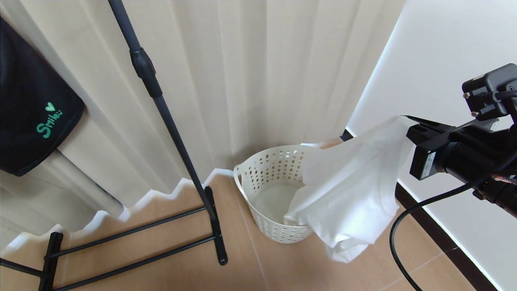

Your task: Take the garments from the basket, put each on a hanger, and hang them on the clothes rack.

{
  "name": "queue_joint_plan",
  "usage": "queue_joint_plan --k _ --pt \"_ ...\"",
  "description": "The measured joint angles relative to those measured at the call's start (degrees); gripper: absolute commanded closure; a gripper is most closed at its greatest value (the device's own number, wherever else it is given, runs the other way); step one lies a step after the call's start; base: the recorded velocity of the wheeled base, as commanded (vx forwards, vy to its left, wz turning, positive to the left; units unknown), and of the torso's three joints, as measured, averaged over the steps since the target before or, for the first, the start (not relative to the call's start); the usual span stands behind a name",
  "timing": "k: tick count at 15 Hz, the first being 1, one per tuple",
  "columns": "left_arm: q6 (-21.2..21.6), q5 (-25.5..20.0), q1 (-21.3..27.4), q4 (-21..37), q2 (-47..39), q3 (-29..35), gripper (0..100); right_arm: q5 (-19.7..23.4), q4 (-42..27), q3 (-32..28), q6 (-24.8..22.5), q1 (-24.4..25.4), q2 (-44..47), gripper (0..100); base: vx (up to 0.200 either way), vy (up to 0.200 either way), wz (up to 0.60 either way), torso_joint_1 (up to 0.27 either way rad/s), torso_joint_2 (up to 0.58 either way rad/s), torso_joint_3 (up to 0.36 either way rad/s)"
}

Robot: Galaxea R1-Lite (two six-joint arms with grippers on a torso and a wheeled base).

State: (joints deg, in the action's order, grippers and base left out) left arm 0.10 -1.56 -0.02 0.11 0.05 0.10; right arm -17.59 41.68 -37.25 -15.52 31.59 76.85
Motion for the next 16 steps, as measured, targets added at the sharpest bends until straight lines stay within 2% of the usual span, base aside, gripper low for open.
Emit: queue_joint_plan --k 4,6,11,16 --pt "0.0 0.0 0.0 0.0 0.0 0.0 0 0.4 0.0 -0.3 0.0 -1.7 0.2 100 0.000 0.000 0.00 -0.002 0.01 0.210" --pt "0.0 0.0 0.0 0.0 0.0 0.0 0 0.5 -0.1 -0.7 0.0 -2.8 0.7 100 0.000 0.000 0.00 -0.017 -0.16 0.007" --pt "0.0 0.0 0.0 0.0 0.0 0.0 0 0.5 0.0 -0.6 0.0 -3.3 0.8 100 0.000 0.000 0.00 -0.005 -0.39 -0.197" --pt "0.0 0.0 0.0 0.0 0.0 0.0 0 0.5 0.0 -0.3 0.0 -3.3 0.8 100 0.000 0.000 0.00 0.059 -0.46 -0.355"
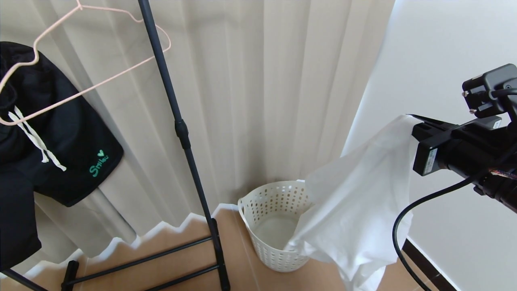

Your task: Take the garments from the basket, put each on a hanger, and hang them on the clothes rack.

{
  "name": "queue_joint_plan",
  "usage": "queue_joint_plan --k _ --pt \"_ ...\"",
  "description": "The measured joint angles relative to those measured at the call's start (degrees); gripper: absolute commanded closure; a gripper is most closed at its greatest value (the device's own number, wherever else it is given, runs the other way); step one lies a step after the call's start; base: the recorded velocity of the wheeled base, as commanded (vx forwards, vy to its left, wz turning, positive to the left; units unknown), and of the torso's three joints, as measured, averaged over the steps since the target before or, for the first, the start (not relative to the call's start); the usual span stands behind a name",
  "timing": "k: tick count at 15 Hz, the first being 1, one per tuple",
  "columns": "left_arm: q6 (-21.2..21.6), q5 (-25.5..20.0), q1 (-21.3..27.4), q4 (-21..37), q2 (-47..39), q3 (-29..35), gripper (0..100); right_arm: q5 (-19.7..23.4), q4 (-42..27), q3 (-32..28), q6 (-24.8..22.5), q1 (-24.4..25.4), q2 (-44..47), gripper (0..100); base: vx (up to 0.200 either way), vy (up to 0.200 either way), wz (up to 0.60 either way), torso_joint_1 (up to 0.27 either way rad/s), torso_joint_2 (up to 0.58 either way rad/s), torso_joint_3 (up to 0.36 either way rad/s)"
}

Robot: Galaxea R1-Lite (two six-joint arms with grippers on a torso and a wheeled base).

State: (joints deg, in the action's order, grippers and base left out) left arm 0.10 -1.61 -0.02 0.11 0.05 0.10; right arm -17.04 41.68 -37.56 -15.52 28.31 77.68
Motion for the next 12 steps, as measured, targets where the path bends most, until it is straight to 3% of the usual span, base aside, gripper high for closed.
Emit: queue_joint_plan --k 12 --pt "0.1 -0.1 0.0 0.0 0.0 0.0 0 0.0 0.0 0.5 0.0 0.0 0.2 100 0.000 0.000 0.00 0.147 -0.50 -0.333"
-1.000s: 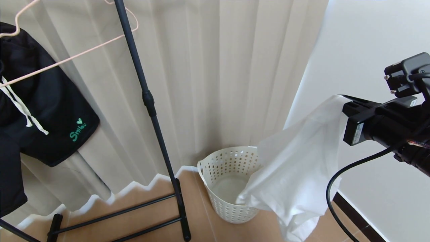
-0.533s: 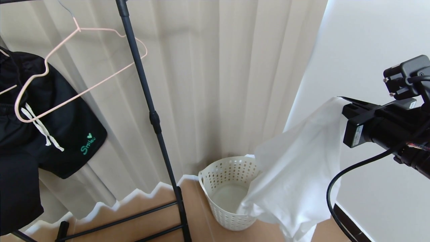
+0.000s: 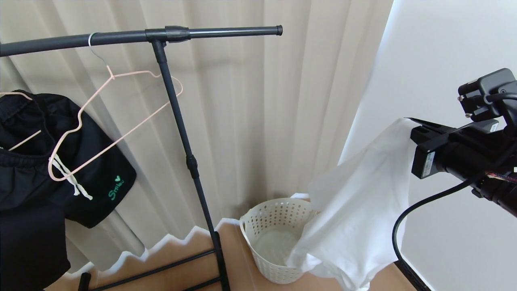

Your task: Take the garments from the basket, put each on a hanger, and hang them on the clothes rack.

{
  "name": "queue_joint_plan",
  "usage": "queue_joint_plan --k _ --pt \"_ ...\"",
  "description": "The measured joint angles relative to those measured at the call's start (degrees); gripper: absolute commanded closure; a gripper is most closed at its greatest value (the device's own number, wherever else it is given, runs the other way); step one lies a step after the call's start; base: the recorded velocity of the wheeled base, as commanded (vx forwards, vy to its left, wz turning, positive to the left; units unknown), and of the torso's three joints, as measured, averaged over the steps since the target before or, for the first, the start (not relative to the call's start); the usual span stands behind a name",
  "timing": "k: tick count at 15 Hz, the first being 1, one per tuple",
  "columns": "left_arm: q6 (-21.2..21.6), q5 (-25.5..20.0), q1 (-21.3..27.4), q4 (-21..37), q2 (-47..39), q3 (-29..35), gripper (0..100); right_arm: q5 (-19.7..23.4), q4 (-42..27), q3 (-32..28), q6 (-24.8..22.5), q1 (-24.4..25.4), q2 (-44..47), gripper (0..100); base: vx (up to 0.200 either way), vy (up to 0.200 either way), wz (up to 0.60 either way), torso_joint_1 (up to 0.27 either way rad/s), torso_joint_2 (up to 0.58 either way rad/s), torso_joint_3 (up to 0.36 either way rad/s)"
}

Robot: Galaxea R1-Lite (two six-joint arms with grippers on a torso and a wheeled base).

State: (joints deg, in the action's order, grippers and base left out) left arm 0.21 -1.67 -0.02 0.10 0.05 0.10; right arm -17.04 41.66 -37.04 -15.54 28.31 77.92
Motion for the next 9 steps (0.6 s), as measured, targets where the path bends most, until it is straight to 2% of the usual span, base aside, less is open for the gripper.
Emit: queue_joint_plan --k 9 --pt "-0.1 0.1 0.0 0.0 0.0 0.0 0 0.0 0.0 0.4 0.0 0.0 0.0 100 0.000 0.000 0.00 0.219 -0.56 -0.344"
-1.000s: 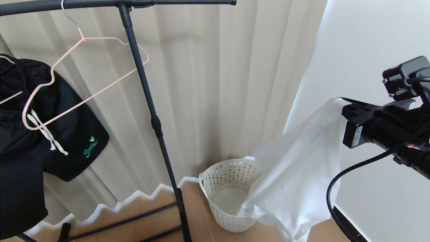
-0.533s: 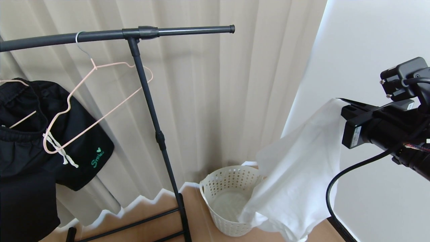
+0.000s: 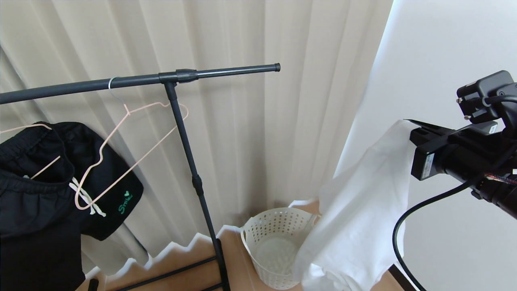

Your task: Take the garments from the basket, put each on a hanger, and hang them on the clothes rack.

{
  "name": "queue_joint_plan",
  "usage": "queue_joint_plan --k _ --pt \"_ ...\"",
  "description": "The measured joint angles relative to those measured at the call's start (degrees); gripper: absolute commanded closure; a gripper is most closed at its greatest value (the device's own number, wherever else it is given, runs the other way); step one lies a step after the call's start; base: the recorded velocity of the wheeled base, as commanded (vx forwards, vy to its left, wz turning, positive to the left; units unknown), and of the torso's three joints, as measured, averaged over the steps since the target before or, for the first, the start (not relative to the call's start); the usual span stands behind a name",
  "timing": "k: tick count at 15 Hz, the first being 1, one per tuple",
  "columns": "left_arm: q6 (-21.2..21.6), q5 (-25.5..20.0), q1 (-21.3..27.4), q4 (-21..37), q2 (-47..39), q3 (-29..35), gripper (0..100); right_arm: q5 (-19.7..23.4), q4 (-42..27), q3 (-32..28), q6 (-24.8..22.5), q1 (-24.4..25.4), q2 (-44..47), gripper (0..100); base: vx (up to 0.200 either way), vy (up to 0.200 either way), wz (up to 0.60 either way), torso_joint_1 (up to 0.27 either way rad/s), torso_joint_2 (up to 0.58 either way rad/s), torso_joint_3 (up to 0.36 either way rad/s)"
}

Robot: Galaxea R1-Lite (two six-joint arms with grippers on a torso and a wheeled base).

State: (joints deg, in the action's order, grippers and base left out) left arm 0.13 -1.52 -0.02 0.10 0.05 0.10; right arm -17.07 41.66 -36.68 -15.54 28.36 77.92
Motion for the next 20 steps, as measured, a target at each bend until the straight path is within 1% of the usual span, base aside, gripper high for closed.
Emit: queue_joint_plan --k 13,16,20 --pt "0.2 0.0 0.0 0.0 0.0 0.0 0 0.0 -0.1 0.2 0.0 0.0 0.2 100 0.000 0.000 0.00 0.159 -0.37 -0.211" --pt "0.4 -0.1 0.0 -0.1 0.0 0.0 0 0.0 0.0 0.4 -1.0 0.0 0.4 100 0.000 0.000 0.00 0.057 -0.12 -0.062" --pt "0.3 -0.1 0.0 -0.1 0.0 -0.1 0 0.0 0.0 1.1 -1.2 -0.1 1.0 100 0.000 0.000 0.60 0.008 -0.01 -0.002"
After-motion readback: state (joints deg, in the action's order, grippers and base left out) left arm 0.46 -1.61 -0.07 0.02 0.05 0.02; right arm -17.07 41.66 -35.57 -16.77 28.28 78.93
